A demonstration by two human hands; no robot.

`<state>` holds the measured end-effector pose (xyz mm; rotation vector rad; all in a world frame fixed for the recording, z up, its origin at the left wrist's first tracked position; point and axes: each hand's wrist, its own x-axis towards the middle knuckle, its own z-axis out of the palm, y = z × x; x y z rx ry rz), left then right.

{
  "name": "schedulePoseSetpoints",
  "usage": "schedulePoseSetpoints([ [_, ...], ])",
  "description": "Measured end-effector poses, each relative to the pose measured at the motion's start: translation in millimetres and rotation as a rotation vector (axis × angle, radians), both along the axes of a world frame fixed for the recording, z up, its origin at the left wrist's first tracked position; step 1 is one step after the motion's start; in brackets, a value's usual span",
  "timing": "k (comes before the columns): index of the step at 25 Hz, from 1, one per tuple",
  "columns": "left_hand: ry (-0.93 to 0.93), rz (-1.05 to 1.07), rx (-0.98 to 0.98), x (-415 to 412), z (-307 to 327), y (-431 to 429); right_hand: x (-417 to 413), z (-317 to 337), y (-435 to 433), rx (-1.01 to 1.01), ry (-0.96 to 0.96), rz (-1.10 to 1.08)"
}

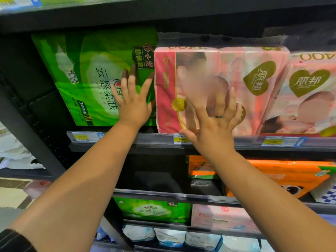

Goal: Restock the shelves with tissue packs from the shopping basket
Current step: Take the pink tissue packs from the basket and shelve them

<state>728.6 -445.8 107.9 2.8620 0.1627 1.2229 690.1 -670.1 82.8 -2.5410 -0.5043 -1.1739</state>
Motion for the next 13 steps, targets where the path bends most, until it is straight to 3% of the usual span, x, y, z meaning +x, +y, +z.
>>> schedulePoseSetpoints([
  [4, 0.013, 0.033, 0.091, 5, 2, 10, 7, -6, 3, 0.023, -0.001, 0.018],
  [13, 0.115, 0.063, 0.034, 3, 8, 18, 12, -6, 2, 0.06, 0.045, 0.03],
])
